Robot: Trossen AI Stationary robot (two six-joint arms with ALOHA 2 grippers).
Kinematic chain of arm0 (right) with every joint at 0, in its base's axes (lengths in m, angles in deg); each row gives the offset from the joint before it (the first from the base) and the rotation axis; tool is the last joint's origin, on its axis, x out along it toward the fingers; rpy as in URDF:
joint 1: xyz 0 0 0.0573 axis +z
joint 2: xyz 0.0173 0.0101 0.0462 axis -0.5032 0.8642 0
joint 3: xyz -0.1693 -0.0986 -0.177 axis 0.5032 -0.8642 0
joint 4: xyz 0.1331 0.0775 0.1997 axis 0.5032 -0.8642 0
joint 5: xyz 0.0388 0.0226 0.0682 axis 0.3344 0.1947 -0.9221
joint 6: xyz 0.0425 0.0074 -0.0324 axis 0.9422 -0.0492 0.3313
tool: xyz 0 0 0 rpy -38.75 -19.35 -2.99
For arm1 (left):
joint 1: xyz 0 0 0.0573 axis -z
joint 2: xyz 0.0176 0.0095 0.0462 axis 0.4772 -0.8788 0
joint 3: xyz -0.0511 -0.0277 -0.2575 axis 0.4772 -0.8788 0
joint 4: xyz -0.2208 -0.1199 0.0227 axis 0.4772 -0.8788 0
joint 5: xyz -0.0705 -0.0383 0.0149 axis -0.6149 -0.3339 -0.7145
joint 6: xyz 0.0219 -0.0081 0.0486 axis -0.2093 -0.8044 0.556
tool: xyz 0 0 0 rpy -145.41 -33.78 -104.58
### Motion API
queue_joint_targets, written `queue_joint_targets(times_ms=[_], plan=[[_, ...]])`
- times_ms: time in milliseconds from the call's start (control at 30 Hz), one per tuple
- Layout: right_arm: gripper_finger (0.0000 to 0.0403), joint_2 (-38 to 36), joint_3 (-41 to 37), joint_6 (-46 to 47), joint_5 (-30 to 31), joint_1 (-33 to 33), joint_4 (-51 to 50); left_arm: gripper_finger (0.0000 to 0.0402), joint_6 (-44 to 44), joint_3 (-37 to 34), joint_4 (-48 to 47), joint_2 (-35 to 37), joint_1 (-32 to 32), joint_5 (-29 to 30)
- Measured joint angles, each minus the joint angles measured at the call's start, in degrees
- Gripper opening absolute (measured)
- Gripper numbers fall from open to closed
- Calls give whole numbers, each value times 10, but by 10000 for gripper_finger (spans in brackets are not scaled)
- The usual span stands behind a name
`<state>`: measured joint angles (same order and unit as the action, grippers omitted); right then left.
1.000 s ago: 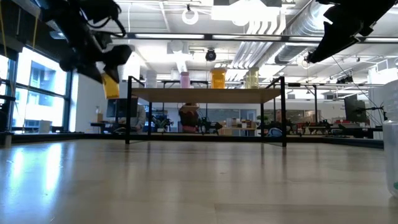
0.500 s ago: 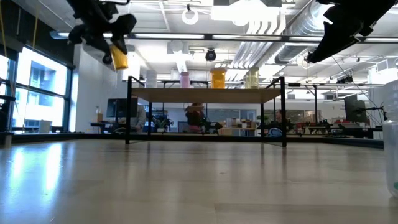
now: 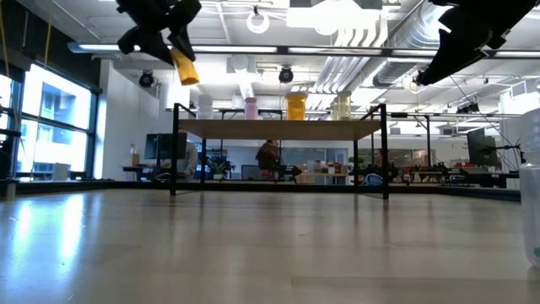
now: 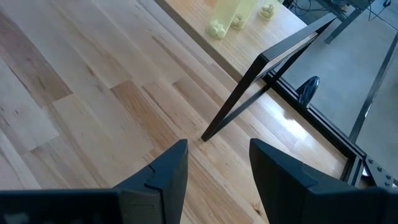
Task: Pick and place medicine bottles onto shelf by color
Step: Put the orange pill bottle on the shelf aligned with the other orange pill bottle
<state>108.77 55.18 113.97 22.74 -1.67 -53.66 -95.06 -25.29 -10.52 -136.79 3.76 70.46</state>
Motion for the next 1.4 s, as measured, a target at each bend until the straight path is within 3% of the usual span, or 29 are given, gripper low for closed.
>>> queue_joint_targets(times_ms=[733,1000,1400], plan=[[163,0,0,-3,0,0,0,191,9,175,3,-217,83,-28],[163,0,0,-4,0,0,0,191,29,248,4,-306,84,-84],[163,0,0,-17,0,0,0,191,51,329,3,-419,83,-105]])
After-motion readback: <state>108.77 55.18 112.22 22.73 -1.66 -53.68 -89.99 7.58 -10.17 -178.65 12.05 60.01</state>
